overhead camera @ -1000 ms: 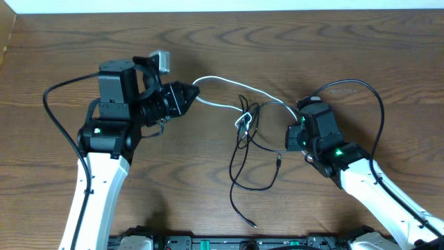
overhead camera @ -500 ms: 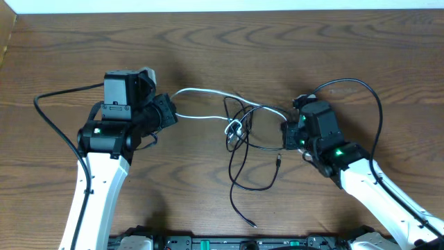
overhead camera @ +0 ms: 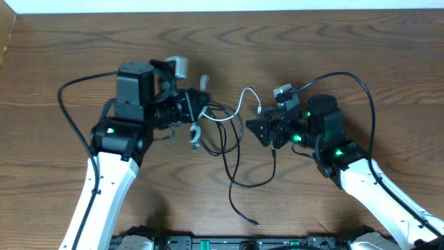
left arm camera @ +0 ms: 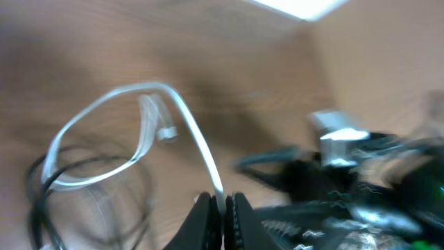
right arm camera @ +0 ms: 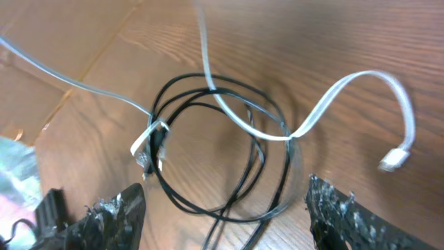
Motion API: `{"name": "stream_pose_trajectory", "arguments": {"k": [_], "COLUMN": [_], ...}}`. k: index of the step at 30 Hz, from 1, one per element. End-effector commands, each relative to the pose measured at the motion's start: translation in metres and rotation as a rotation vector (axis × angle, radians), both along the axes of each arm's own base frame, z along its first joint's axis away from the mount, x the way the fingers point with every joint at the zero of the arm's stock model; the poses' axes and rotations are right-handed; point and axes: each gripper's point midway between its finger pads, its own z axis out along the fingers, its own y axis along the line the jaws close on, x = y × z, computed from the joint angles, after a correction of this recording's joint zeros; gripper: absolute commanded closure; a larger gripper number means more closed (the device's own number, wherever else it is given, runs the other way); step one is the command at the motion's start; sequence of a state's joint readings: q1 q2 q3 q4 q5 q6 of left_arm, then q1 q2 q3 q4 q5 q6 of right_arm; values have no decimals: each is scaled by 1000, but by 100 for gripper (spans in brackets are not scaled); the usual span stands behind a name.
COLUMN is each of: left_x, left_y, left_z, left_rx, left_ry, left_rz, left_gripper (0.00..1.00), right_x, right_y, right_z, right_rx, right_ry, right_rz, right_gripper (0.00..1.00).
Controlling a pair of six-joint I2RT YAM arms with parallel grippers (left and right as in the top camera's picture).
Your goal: Untangle cables
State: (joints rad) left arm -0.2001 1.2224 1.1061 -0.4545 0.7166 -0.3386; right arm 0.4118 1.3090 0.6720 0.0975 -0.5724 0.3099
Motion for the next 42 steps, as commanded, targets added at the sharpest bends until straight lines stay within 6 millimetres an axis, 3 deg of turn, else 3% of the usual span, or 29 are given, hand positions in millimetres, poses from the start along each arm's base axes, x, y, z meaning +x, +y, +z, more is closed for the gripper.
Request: {"name": "stream_pose_trajectory", "arguments": {"k": [1,3,6,8,9,11,12,13,14,17,19,20,25,26,28,36,42], "left_x": [-32,-36,-33,-21,-17,-11,-8,-7,-5,0,3,4,-5,-7,-10,-29,-33], "left_y": [-42,-51,-53,-47,-43,-37,-34,-31,-29,-18,-5,0,10,7,1,-34,-50], "left_z": [45,61,66,55,49,38,33,27,21,1,-22,-31,-79,-93,-107,-168,-201], "left_rx": [-188,-231,-231,-182,-160,-116,-98,-80,-62,6,86,114,212,227,244,334,370], "left_ry": [-110,-166,-194,-170,-156,-127,-110,-94,-78,-16,51,81,267,317,361,517,570], "left_rz": [-297,-348,-341,-260,-226,-166,-142,-123,-108,-35,40,62,88,74,53,-70,-118], "left_gripper": [93,92,93,73,70,69,69,69,69,69,69,69,67,66,67,66,66], "right_x": [-10,-10,-10,-10,-10,-9,-8,-6,-5,-2,-1,0,13,16,17,-1,-22], "right_y": [8,7,7,7,7,7,6,4,3,-3,-9,-13,-51,-68,-78,-83,-58], "right_z": [4,4,4,4,3,3,2,1,-1,-9,-17,-20,-49,-58,-63,-79,-78], "right_rx": [25,25,24,24,24,20,14,7,-2,-35,-69,-88,-242,-277,-299,-355,-268], "right_ry": [0,0,-1,0,0,-1,-2,-1,1,20,41,49,123,167,192,275,361], "right_rz": [72,71,71,71,71,63,55,44,31,-5,-40,-59,-288,-403,-464,-447,-301], "right_gripper": [29,29,29,29,33,51,67,89,99,99,83,80,93,80,62,66,64]}}
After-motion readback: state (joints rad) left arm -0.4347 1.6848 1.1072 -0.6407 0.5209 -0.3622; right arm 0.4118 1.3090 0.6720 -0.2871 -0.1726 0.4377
